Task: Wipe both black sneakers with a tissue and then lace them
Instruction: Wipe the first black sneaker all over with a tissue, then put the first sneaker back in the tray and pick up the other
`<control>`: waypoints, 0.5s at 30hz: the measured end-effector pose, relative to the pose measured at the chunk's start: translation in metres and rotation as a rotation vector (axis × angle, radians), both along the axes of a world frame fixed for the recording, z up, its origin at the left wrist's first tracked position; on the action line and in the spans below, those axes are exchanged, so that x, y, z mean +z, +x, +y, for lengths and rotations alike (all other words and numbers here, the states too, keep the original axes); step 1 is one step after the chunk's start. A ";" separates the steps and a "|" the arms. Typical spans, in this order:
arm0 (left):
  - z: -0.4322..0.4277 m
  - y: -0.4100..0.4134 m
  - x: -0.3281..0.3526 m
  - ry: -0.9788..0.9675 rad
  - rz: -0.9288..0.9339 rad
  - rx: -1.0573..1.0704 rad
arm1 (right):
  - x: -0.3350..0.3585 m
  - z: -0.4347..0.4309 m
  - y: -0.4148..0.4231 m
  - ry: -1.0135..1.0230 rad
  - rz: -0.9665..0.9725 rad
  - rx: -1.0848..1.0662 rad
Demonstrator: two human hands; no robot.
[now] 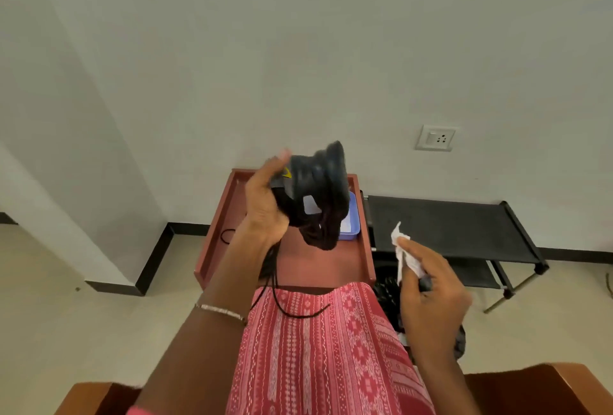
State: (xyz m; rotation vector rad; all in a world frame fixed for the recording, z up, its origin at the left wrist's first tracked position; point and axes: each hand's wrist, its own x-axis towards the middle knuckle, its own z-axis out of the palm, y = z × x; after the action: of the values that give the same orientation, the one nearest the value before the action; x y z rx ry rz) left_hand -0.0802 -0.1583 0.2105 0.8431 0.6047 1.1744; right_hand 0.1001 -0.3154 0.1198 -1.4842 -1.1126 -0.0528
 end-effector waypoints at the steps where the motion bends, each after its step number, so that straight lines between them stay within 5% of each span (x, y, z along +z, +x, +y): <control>1: 0.011 0.002 -0.004 0.035 0.111 -0.046 | 0.000 0.005 0.000 -0.018 0.012 0.000; 10: 0.097 0.019 -0.041 0.367 1.121 -0.685 | -0.009 0.058 -0.014 -0.106 0.098 0.079; 15: 0.129 0.025 -0.082 0.544 1.461 -0.832 | -0.026 0.085 -0.018 -0.162 0.086 0.141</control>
State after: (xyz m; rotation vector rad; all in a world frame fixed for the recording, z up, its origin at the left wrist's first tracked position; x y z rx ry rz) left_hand -0.0555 -0.0293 0.1284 2.1642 0.9240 -0.2556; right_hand 0.0826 -0.2301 0.0936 -1.5312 -1.1708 0.2016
